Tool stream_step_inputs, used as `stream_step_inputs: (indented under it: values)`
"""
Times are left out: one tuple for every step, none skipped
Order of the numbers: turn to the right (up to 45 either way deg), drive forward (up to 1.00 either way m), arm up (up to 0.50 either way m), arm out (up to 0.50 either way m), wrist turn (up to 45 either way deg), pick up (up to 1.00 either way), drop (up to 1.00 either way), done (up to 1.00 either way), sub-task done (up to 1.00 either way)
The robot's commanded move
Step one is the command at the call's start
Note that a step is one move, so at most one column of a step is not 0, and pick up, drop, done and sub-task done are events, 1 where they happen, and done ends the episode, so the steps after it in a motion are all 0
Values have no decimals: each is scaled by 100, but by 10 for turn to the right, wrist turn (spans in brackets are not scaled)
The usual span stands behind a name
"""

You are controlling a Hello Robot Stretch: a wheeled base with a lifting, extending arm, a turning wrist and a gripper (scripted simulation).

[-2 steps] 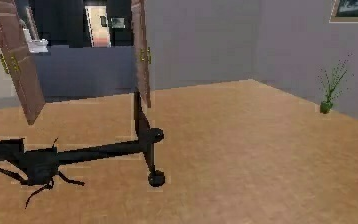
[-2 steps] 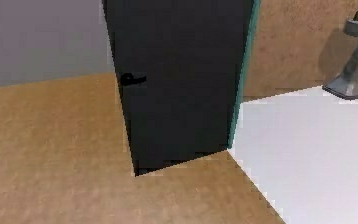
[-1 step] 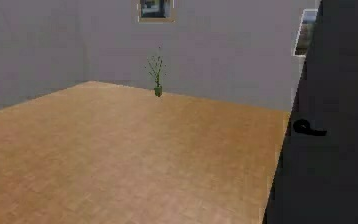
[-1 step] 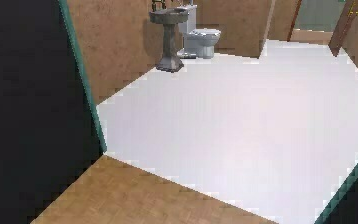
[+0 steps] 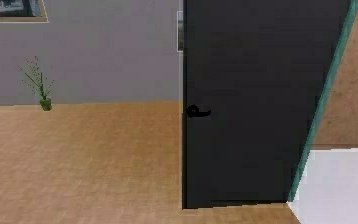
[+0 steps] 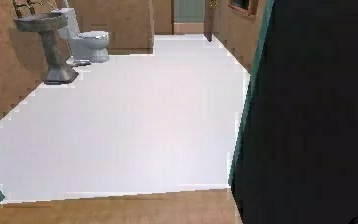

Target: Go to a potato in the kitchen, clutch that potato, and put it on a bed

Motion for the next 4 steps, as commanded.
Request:
stream_step_inputs:
  values:
    - [0, 10, 0, 0, 0, 0, 0, 0, 0]
    - [-450, 0, 0, 0, 0, 0, 0, 0, 0]
    - [-150, 0, 0, 0, 0, 0, 0, 0, 0]
    - [0, 100, 0, 0, 0, 0, 0, 0, 0]
